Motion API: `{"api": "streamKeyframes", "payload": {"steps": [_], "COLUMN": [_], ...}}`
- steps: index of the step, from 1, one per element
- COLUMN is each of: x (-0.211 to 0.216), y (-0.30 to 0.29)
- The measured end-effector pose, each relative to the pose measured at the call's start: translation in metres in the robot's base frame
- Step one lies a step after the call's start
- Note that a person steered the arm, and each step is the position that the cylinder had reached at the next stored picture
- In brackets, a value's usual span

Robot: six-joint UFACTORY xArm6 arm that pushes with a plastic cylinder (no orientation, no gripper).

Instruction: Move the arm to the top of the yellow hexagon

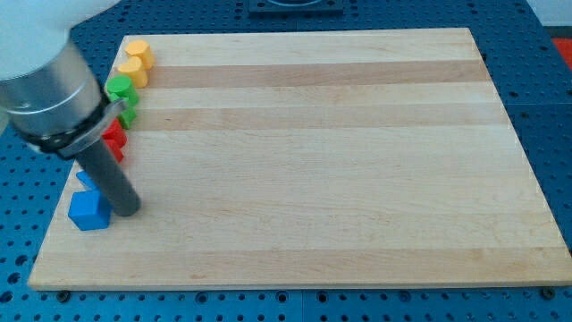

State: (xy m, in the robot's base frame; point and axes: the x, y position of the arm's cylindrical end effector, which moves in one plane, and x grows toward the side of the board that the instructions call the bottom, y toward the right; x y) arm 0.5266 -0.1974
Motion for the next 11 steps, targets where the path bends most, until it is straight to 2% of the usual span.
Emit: {"api": "streamKeyframes", "payload": {"steps": [1, 3, 4, 5, 6, 9, 11], "x": [-0.044, -0.178, -0.245, -0.3, -0.327, -0.276, -0.335], "y": [0.035, 0.055, 0.061, 0.04, 0.018, 0.016, 0.004]}}
